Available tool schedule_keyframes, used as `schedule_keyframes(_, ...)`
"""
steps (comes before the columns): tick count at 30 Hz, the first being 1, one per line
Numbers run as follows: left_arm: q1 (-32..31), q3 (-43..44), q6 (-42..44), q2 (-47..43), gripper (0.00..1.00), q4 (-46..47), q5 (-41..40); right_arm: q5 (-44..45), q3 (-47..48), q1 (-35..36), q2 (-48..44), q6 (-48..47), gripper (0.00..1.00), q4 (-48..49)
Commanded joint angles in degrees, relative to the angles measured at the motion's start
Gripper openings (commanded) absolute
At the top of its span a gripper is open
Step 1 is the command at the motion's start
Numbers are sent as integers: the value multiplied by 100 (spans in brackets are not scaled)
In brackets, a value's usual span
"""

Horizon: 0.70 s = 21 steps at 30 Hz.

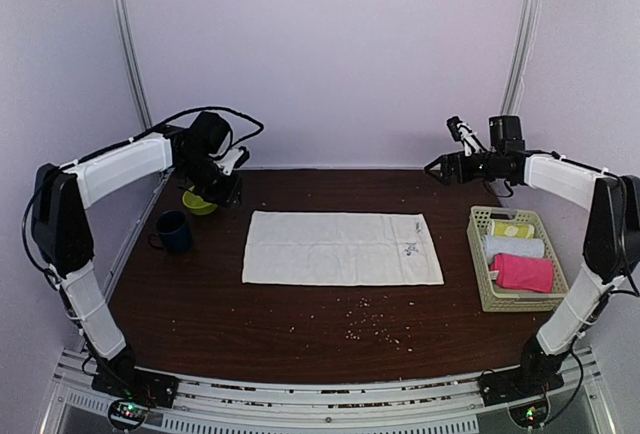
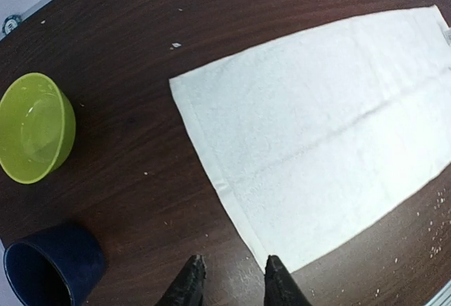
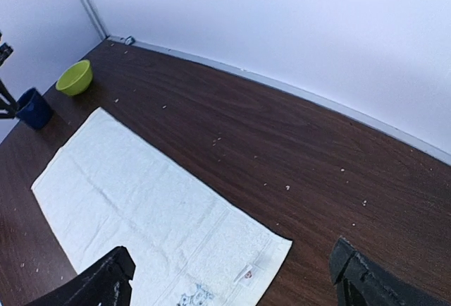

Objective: Roll the towels
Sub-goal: Move the towel to the center of the board.

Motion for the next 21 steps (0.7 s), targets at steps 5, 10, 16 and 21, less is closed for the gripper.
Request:
schedule_keyframes(5, -280, -1514, -277, -232, 2, 1048, 551, 76, -64, 700, 223, -2471, 61, -2864)
schedule_keyframes(10, -276, -1885, -296, 14, 0, 1329, 430, 679, -423, 833, 344, -2562, 27, -2957)
schedule_keyframes(16, -283, -2082, -320, 290, 0, 1440, 604, 1173, -807, 961, 566, -2578, 16, -2997)
schedule_keyframes(21, -322, -2248, -336, 241, 0, 1436, 668, 1399, -1058, 961, 501, -2568, 16, -2915)
